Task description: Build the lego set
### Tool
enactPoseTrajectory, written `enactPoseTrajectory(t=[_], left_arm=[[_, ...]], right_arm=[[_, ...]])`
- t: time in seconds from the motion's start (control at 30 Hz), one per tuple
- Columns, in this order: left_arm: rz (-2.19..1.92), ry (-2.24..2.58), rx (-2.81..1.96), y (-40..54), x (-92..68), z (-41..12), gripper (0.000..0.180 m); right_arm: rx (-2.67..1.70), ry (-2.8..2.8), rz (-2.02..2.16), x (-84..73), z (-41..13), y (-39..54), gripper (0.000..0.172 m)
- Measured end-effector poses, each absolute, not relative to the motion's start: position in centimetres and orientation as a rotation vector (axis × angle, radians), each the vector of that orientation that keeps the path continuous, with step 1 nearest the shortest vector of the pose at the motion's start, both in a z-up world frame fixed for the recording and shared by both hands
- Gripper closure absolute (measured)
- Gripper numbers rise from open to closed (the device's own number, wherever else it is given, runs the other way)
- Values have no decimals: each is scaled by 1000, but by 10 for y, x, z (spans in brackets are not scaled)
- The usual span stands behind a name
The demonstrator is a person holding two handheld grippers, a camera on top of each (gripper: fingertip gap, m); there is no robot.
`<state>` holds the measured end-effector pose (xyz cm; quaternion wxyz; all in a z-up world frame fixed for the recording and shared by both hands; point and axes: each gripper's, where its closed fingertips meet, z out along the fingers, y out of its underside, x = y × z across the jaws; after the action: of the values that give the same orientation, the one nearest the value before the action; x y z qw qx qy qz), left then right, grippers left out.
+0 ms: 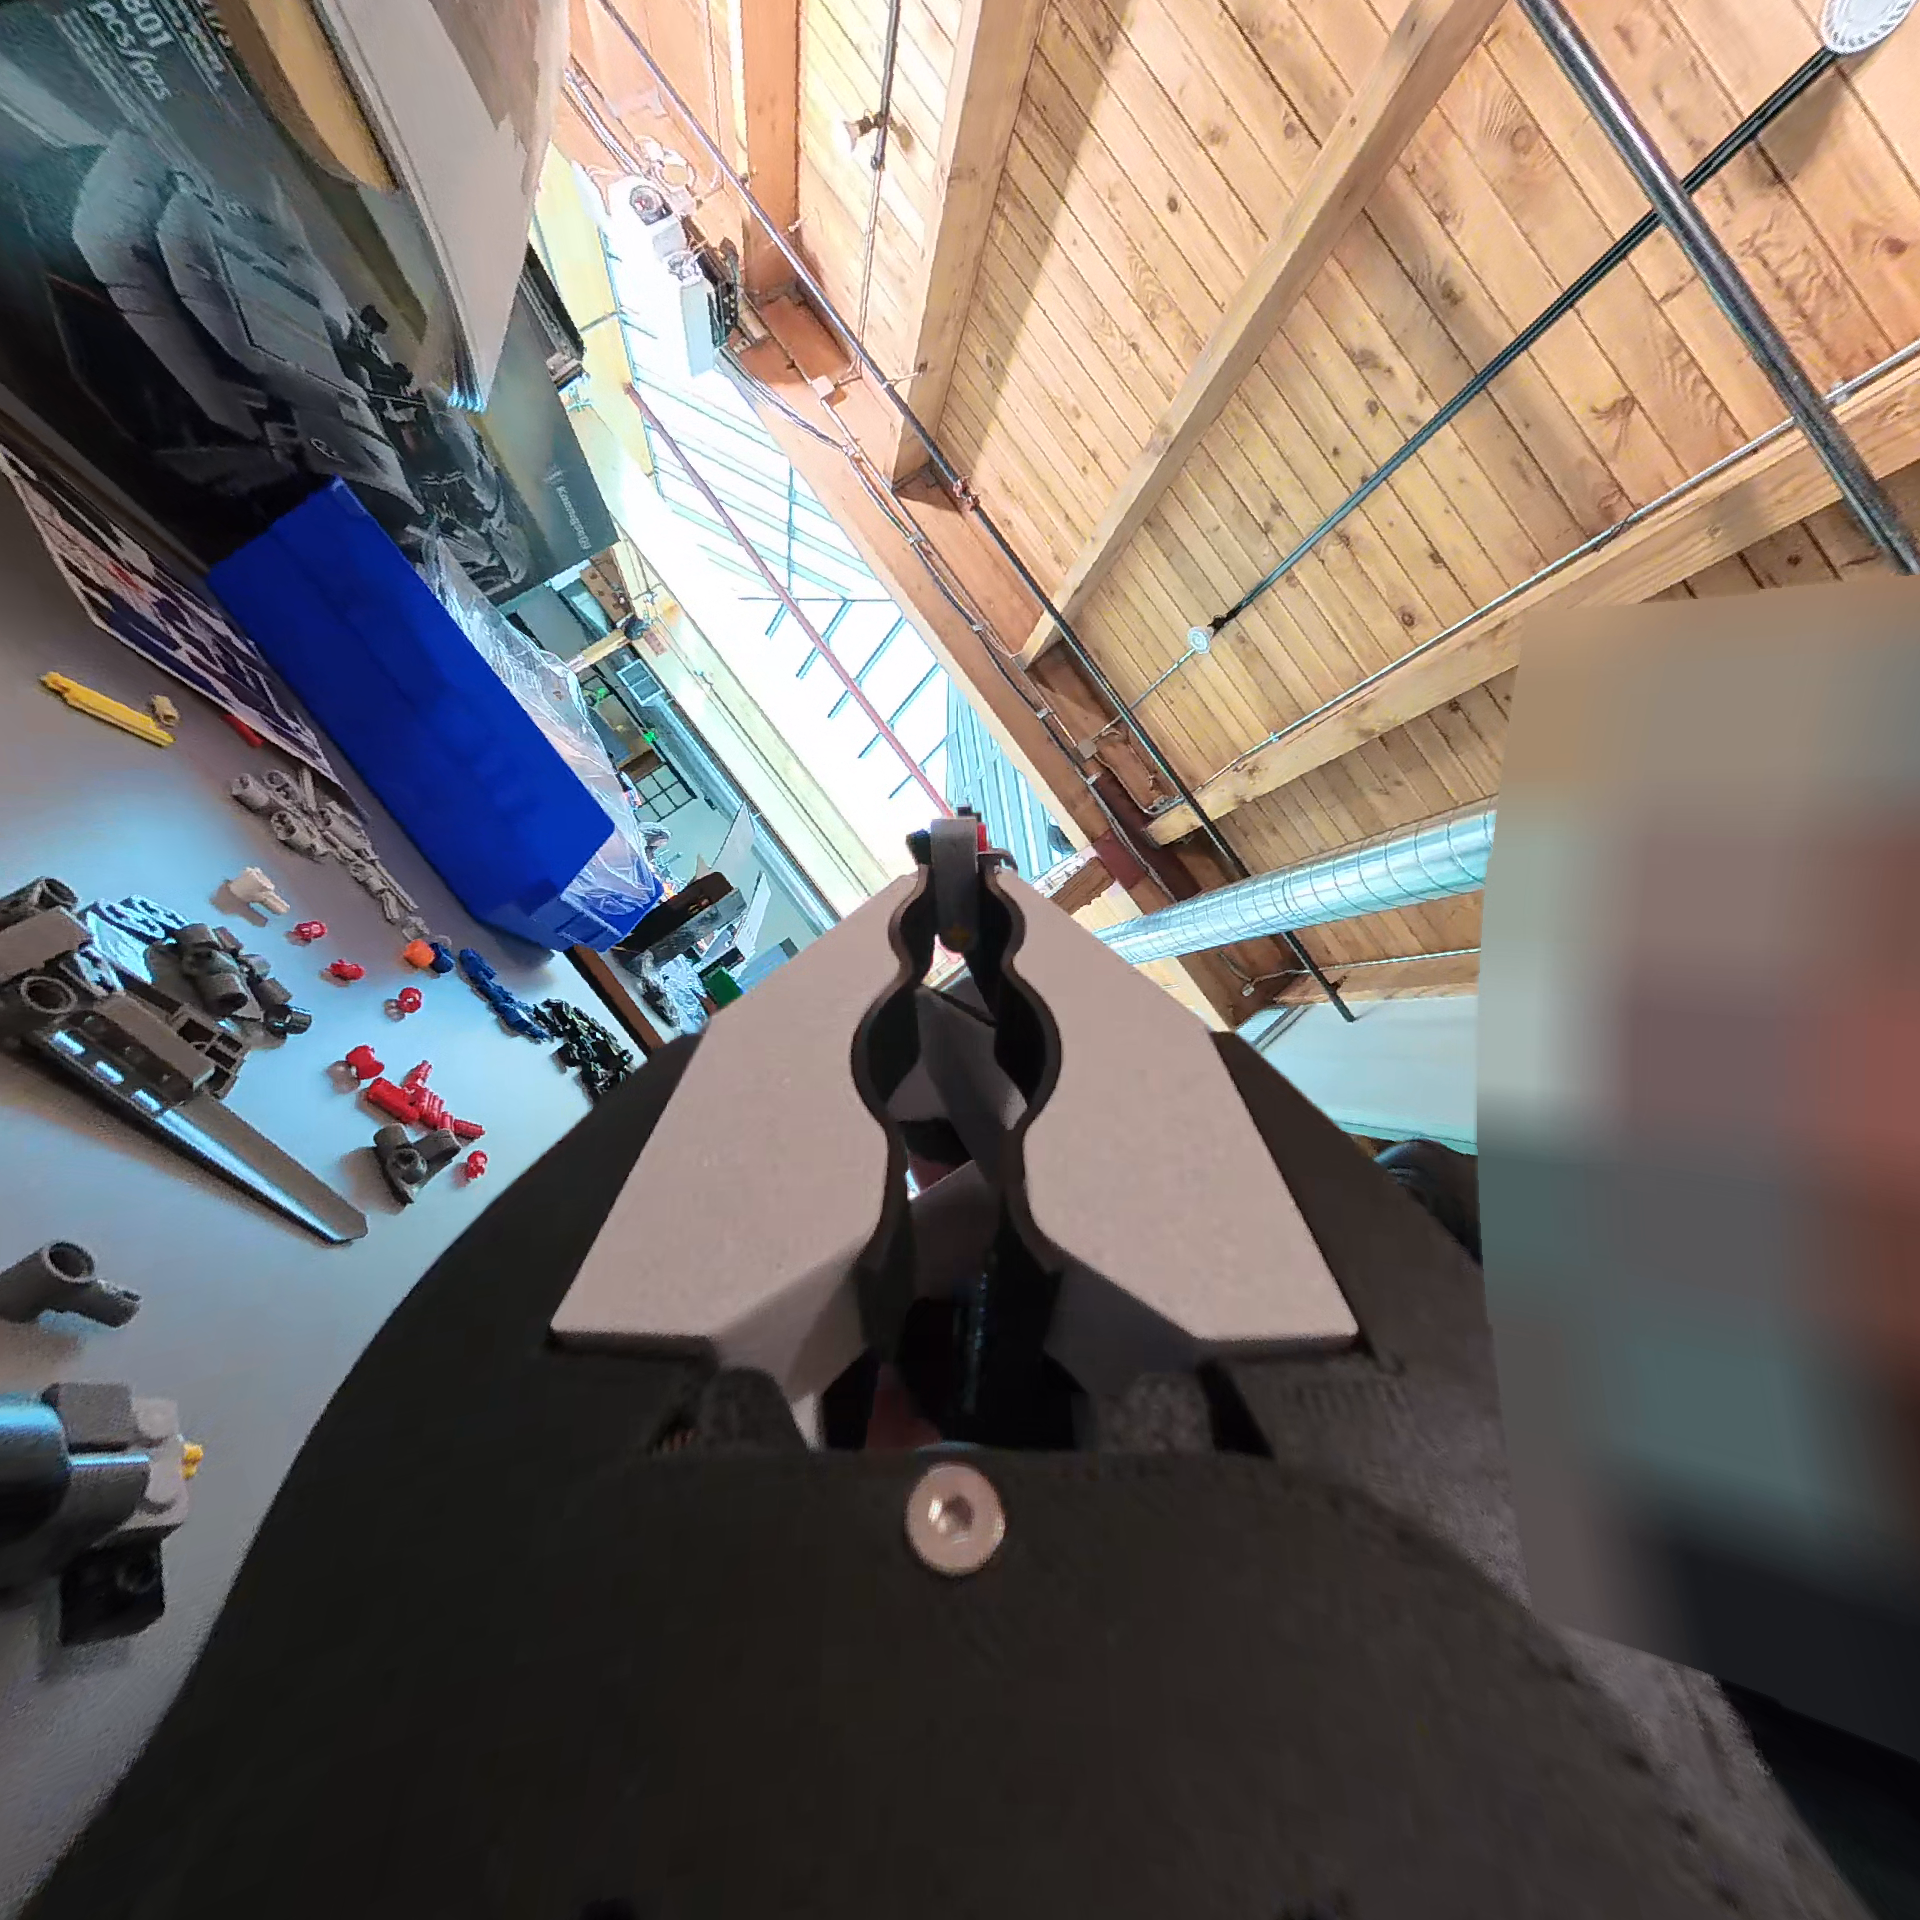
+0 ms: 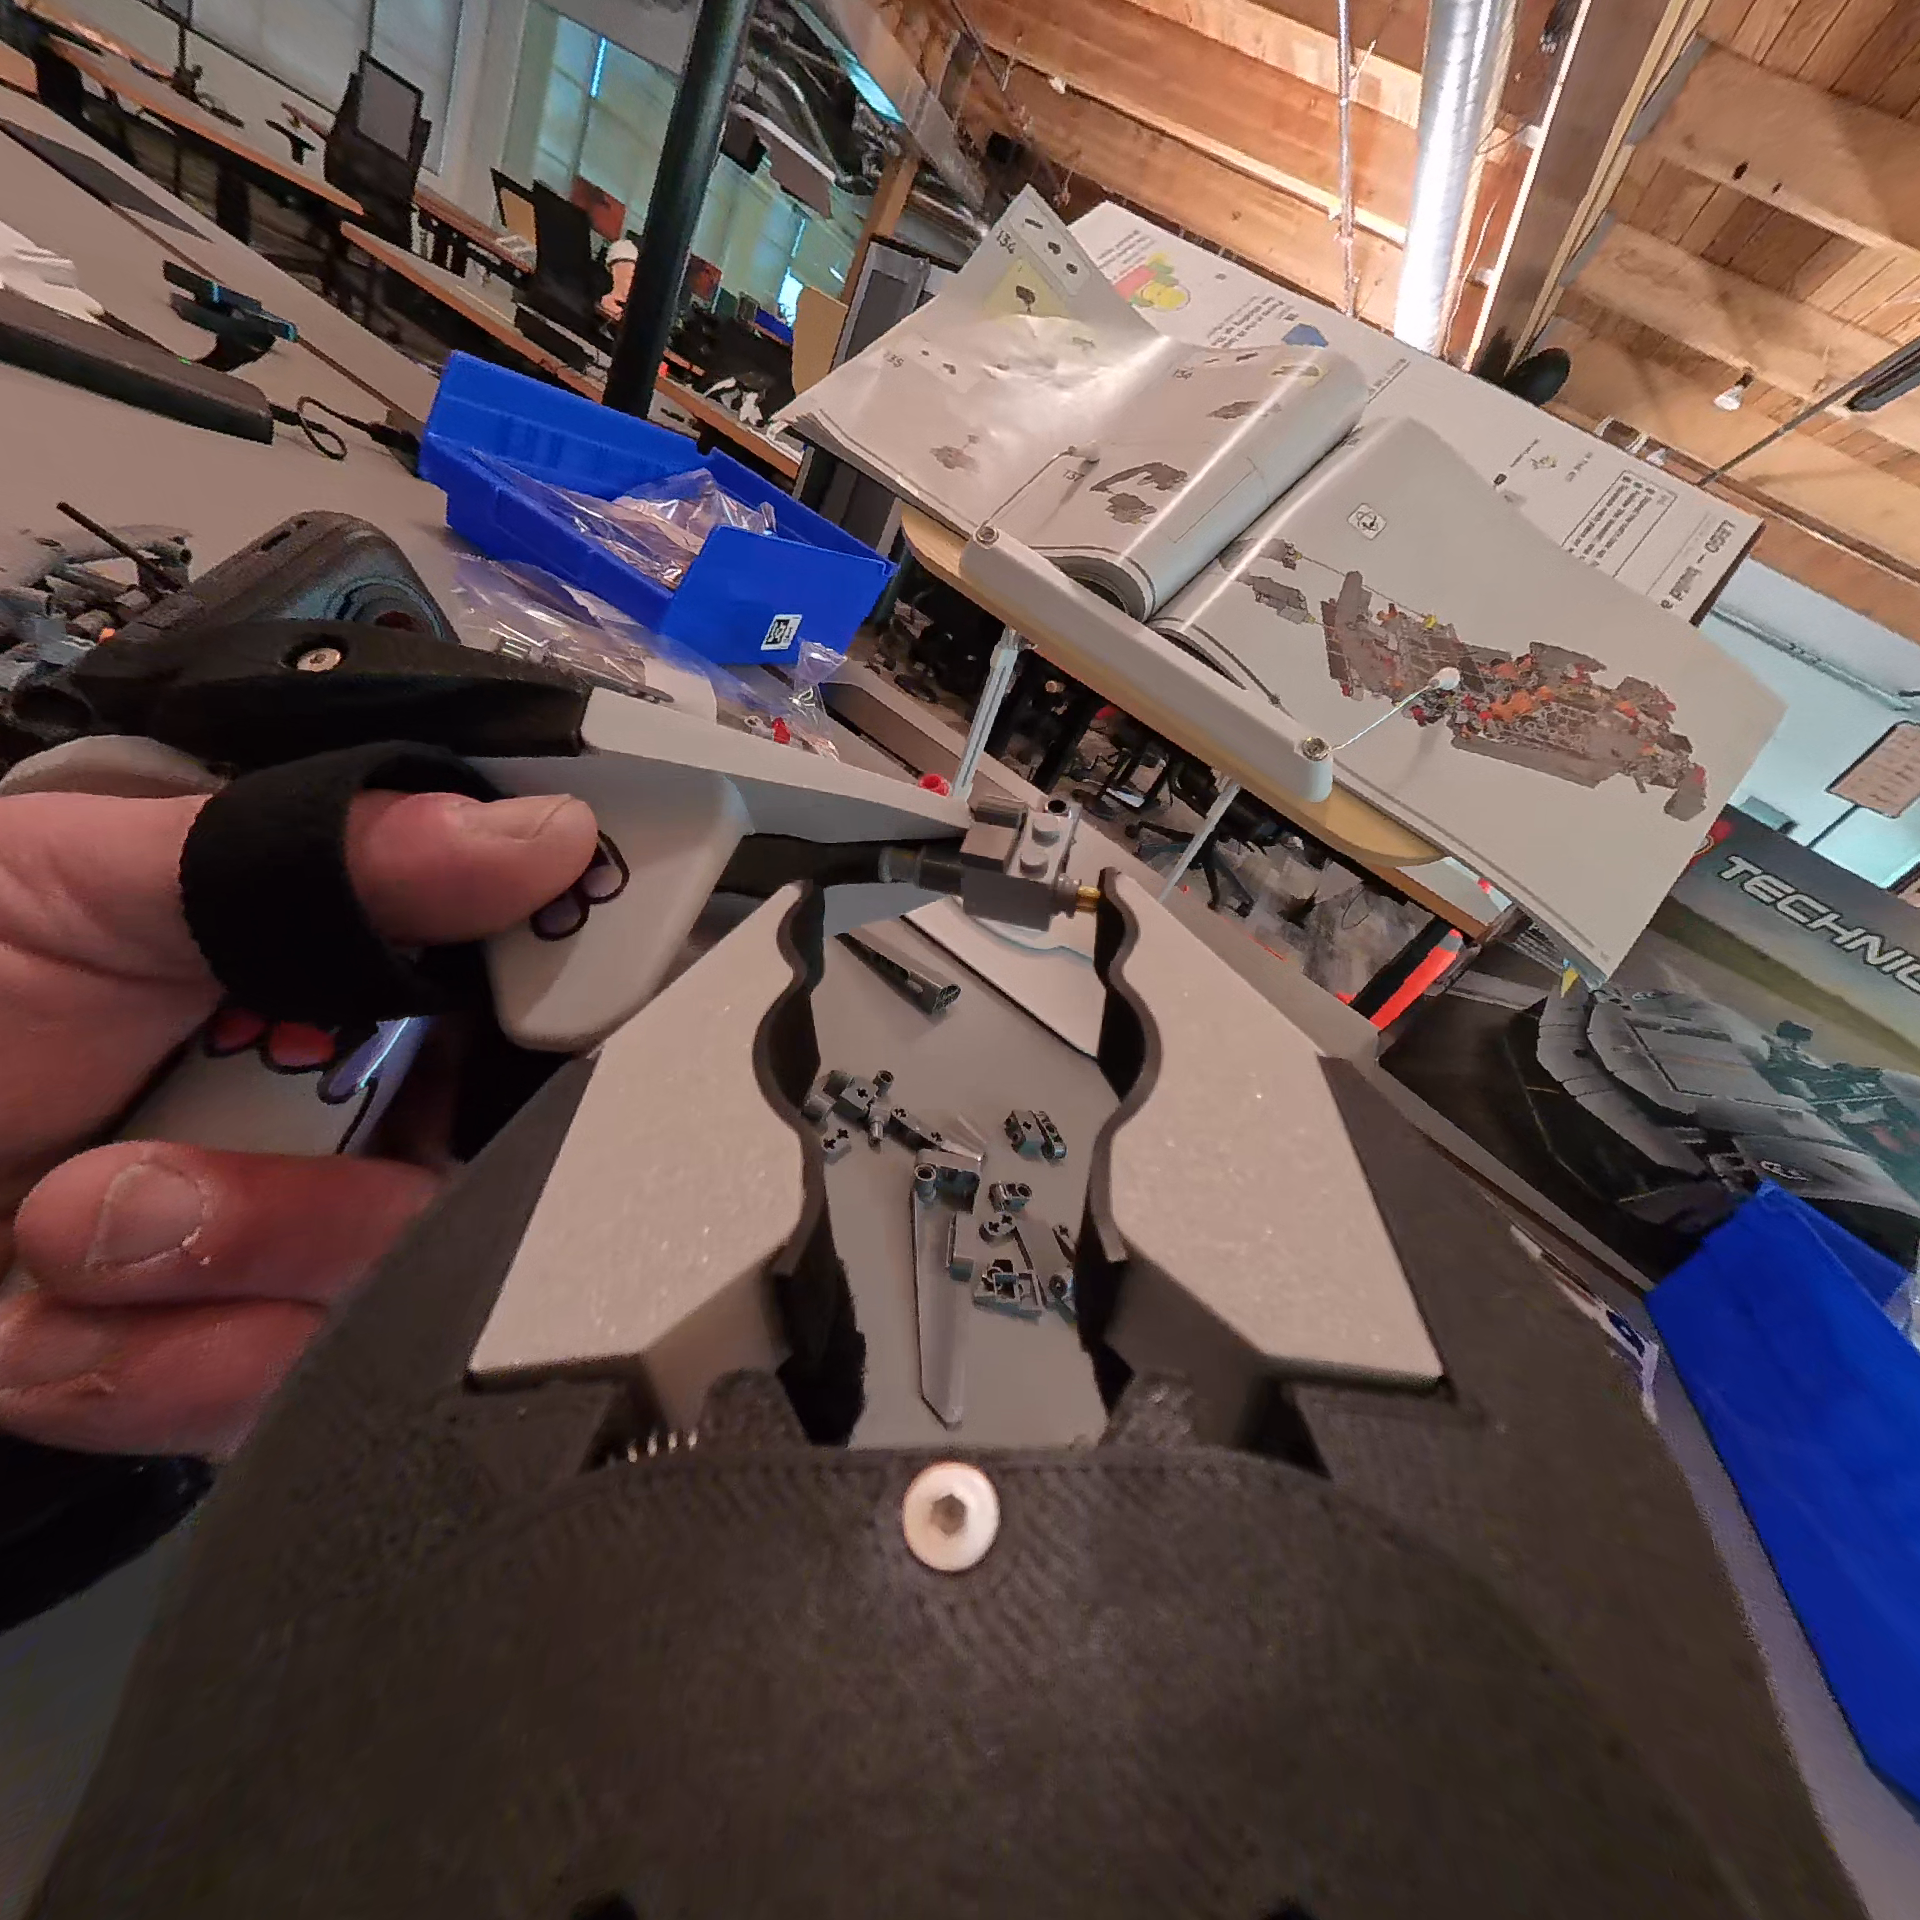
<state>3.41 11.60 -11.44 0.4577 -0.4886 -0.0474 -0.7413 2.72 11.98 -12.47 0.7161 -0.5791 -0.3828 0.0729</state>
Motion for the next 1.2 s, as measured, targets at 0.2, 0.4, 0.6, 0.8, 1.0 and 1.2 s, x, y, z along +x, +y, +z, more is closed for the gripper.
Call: enactPoseTrajectory(t=[0.2, 0.4, 0.6, 0.8, 1.0, 1.2], left_arm=[[-1828, -128, -1198, 117, 34, -117, 175], [-1832, -120, -1203, 115, 39, -119, 175], [-1833, -136, -1205, 116, 39, -121, 175], [-1846, -123, -1189, 116, 38, -119, 175], [-1836, -65, -1218, 113, 39, -118, 175], [-1863, 37, -1304, 109, 47, -122, 175]], right_arm=[[-1293, -855, 135, 35, -128, 119, 133], [-1302, -806, 148, 39, -124, 120, 138], [-1307, -833, 150, 39, -126, 122, 141], [-1268, -879, 159, 42, -123, 121, 151], [-1258, -992, 344, 44, -124, 114, 156], [-1255, -1160, 498, 54, -129, 107, 163]])
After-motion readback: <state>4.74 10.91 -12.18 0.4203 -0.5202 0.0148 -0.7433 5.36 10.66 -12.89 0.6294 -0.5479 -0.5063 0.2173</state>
